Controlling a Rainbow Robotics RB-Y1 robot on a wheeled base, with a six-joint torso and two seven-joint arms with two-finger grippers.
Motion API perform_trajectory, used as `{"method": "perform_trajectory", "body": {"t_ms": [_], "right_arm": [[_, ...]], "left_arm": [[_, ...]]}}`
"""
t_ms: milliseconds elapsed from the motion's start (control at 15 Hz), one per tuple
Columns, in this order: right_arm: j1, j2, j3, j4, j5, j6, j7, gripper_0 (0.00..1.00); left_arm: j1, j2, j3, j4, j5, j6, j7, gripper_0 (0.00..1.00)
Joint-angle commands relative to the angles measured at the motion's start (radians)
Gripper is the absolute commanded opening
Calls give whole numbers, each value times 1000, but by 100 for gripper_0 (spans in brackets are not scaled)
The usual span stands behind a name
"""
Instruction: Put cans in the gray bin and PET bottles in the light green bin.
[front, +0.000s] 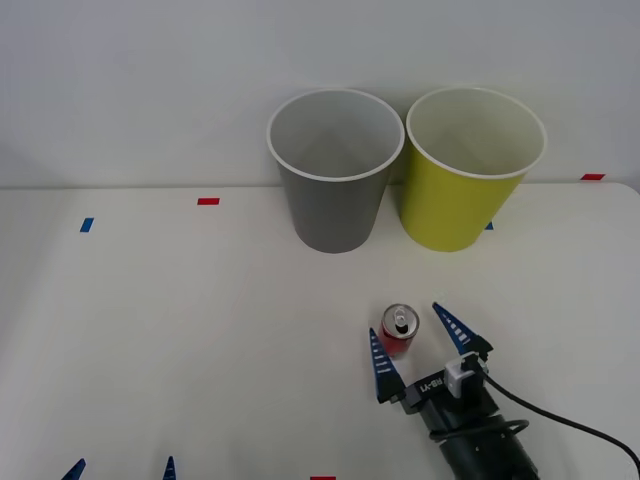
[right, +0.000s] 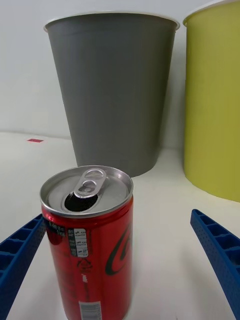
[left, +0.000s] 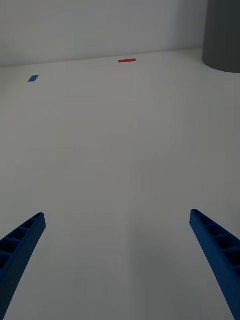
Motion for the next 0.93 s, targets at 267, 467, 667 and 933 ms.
{"method": "perform_trajectory", "body": {"t_ms": [267, 467, 667, 933], "right_arm": [[-34, -3, 16, 0, -16, 20, -12, 12], [-34, 2, 16, 0, -22, 19, -15, 8], [-32, 8, 16, -1, -24, 19, -15, 6], [-26, 5, -4, -28, -3, 53, -6, 0]], "left_arm": [[0, 0, 0, 0, 0, 0, 0, 100], [0, 0, 0, 0, 0, 0, 0, 100], [0, 0, 0, 0, 0, 0, 0, 100], [0, 0, 0, 0, 0, 0, 0, 100]]}}
